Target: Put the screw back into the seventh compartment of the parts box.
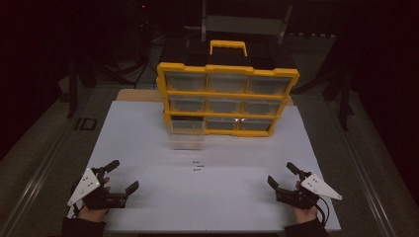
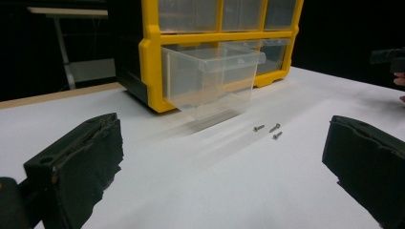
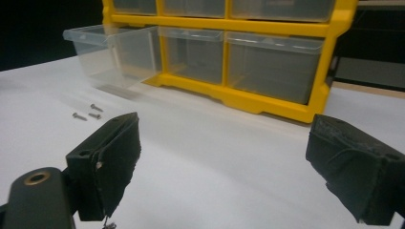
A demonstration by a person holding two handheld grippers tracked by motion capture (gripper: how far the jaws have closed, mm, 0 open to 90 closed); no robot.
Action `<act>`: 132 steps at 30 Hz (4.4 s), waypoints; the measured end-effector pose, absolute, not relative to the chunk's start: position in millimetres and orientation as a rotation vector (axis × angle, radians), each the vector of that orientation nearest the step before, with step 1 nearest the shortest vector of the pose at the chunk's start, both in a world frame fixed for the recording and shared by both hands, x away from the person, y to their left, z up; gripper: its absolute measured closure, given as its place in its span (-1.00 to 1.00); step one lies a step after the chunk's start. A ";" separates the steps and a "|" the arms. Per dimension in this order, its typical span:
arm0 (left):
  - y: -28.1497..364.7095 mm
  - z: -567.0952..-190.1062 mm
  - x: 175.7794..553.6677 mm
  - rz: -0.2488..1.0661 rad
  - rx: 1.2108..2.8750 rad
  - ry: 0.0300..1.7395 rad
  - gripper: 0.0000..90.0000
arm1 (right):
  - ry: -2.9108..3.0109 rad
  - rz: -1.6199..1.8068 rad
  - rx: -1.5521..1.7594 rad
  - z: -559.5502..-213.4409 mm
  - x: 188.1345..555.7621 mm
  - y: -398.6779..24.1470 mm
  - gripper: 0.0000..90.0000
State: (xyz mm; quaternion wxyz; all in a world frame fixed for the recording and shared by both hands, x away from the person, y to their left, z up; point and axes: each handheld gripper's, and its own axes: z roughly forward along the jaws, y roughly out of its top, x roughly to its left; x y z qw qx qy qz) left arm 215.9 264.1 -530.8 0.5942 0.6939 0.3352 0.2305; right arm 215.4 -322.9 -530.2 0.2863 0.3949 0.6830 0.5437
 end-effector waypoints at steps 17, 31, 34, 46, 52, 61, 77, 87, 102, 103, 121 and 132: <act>249.5 -518.5 216.4 0.503 1.599 0.777 -1.00 | 1.816 1.454 1.033 -527.8 212.3 -323.3 -0.75; 221.0 -481.4 223.3 0.425 1.616 0.699 -1.00 | 1.806 1.475 1.037 -525.0 212.7 -323.3 -0.75; 214.0 -473.9 227.7 0.393 1.603 0.668 -1.00 | 1.810 1.477 1.037 -524.9 213.0 -322.5 -0.75; 178.8 -456.4 249.7 0.354 1.683 0.585 -1.00 | 1.822 1.491 1.025 -524.6 212.7 -320.3 -0.75; 155.6 -455.1 259.9 0.285 1.768 0.568 -1.00 | 1.822 1.496 1.019 -524.2 212.4 -319.8 -0.75; 124.5 -461.7 282.0 0.239 1.842 0.500 -1.00 | 1.823 1.499 1.018 -524.3 212.6 -320.3 -0.75; 104.8 -493.7 313.5 0.215 1.987 0.509 -0.06 | 1.833 1.510 1.011 -524.3 212.8 -319.9 -0.74; 93.1 -516.3 326.1 0.221 2.102 0.535 0.30 | 1.842 1.512 1.009 -524.7 213.2 -319.6 -0.74; 85.0 -545.1 341.8 0.215 2.204 0.556 0.57 | 1.849 1.512 1.012 -525.4 213.7 -320.2 -0.74; 84.3 -546.6 342.8 0.216 2.209 0.557 0.58 | 1.849 1.512 1.012 -525.5 213.7 -320.3 -0.74; 82.8 -556.1 351.8 0.136 2.261 0.541 0.78 | 1.849 1.508 1.021 -526.2 214.3 -321.2 -0.74; 81.4 -554.2 348.7 0.148 2.275 0.527 0.92 | 1.850 1.504 1.024 -526.4 214.5 -321.2 -0.74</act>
